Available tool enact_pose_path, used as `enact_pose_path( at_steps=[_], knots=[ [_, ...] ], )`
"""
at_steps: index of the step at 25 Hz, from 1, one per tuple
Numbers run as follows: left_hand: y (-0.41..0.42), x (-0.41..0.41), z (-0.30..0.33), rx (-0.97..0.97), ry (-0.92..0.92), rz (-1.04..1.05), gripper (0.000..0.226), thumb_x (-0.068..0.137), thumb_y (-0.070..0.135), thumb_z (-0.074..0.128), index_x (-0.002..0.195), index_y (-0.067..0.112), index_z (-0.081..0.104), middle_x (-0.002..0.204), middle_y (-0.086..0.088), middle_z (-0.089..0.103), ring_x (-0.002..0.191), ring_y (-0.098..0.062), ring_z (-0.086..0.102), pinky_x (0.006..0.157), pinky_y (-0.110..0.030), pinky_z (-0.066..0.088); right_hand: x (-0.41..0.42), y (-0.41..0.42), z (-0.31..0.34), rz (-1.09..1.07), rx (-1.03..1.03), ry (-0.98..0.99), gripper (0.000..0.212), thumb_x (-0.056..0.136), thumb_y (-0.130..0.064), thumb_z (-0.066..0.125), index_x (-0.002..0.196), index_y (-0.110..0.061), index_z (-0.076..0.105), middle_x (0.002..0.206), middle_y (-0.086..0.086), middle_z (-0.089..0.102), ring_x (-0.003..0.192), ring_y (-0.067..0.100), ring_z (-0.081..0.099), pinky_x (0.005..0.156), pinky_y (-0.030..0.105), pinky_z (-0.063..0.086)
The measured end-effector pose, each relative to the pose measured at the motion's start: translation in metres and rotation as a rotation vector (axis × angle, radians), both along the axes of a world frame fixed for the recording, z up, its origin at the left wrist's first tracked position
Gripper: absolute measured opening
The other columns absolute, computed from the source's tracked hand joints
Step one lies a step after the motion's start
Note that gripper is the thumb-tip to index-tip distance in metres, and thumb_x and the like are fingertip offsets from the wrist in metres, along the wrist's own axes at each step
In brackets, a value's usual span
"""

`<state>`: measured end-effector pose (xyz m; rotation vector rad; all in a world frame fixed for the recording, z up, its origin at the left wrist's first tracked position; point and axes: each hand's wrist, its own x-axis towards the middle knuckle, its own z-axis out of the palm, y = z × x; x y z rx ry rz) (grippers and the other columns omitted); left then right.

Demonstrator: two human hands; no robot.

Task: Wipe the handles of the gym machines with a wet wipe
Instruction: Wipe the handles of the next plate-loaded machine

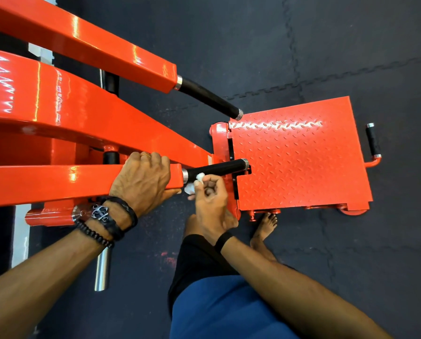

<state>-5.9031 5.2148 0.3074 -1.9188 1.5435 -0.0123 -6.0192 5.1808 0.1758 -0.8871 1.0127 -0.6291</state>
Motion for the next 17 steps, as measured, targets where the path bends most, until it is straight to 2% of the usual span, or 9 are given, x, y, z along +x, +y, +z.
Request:
enact_pose_path(
  at_steps=[2, 5, 8, 11, 13, 15, 17],
  knots=[
    [0.000, 0.000, 0.000, -0.001, -0.011, -0.002, 0.059, 0.084, 0.074, 0.042, 0.087, 0.015, 0.045, 0.079, -0.007, 0.053, 0.071, -0.025, 0.054, 0.068, -0.040, 0.039, -0.002, -0.019, -0.017, -0.019, -0.075, 0.104, 0.011, 0.088, -0.011, 0.069, 0.097, -0.012, 0.062, 0.083, 0.007, 0.067, 0.069, 0.019, 0.063, 0.064, 0.040, 0.056],
    [0.001, 0.000, 0.001, -0.013, -0.010, -0.009, 0.058, 0.082, 0.073, 0.044, 0.087, 0.016, 0.046, 0.079, -0.006, 0.054, 0.071, -0.025, 0.055, 0.068, -0.039, 0.039, -0.005, -0.074, -0.055, -0.086, -0.098, 0.385, 0.004, 0.084, -0.023, 0.073, 0.087, -0.022, 0.070, 0.090, 0.013, 0.070, 0.079, 0.029, 0.065, 0.074, 0.050, 0.055],
    [0.000, 0.000, -0.001, -0.015, -0.032, -0.017, 0.058, 0.081, 0.075, 0.046, 0.087, 0.017, 0.046, 0.079, -0.005, 0.054, 0.070, -0.024, 0.055, 0.067, -0.038, 0.039, -0.003, -0.122, -0.067, 0.132, -0.239, 0.568, 0.007, 0.083, -0.017, 0.075, 0.080, -0.010, 0.076, 0.082, 0.010, 0.073, 0.076, 0.021, 0.063, 0.079, 0.042, 0.053],
    [0.001, 0.000, -0.002, -0.023, -0.018, -0.022, 0.059, 0.080, 0.075, 0.048, 0.086, 0.016, 0.046, 0.078, -0.006, 0.054, 0.069, -0.024, 0.054, 0.066, -0.038, 0.038, 0.024, -0.125, -0.037, 0.574, -0.361, 0.571, 0.011, 0.081, -0.007, 0.067, 0.079, -0.010, 0.077, 0.083, 0.008, 0.075, 0.081, 0.018, 0.067, 0.076, 0.026, 0.051],
    [0.001, 0.000, -0.001, -0.018, -0.021, -0.025, 0.059, 0.080, 0.075, 0.047, 0.087, 0.016, 0.047, 0.079, -0.006, 0.055, 0.071, -0.024, 0.055, 0.067, -0.038, 0.038, 0.048, -0.108, -0.011, 0.818, -0.435, 0.469, 0.016, 0.083, -0.006, 0.065, 0.075, -0.015, 0.076, 0.084, 0.005, 0.075, 0.083, 0.015, 0.067, 0.073, 0.022, 0.045],
    [0.000, 0.000, 0.000, -0.018, -0.032, -0.026, 0.059, 0.081, 0.076, 0.046, 0.089, 0.017, 0.048, 0.081, -0.005, 0.057, 0.073, -0.024, 0.057, 0.068, -0.037, 0.039, 0.064, -0.098, 0.008, 0.954, -0.478, 0.361, 0.022, 0.085, -0.009, 0.066, 0.067, -0.021, 0.071, 0.073, -0.001, 0.071, 0.074, 0.011, 0.065, 0.068, 0.022, 0.044],
    [0.000, -0.001, -0.001, -0.015, -0.035, -0.020, 0.060, 0.082, 0.076, 0.044, 0.091, 0.017, 0.048, 0.083, -0.005, 0.057, 0.075, -0.024, 0.058, 0.070, -0.037, 0.039, 0.066, -0.106, 0.005, 1.046, -0.476, 0.352, 0.025, 0.085, -0.009, 0.066, 0.062, -0.021, 0.067, 0.060, -0.007, 0.063, 0.060, 0.005, 0.057, 0.057, 0.022, 0.044]
  ],
)
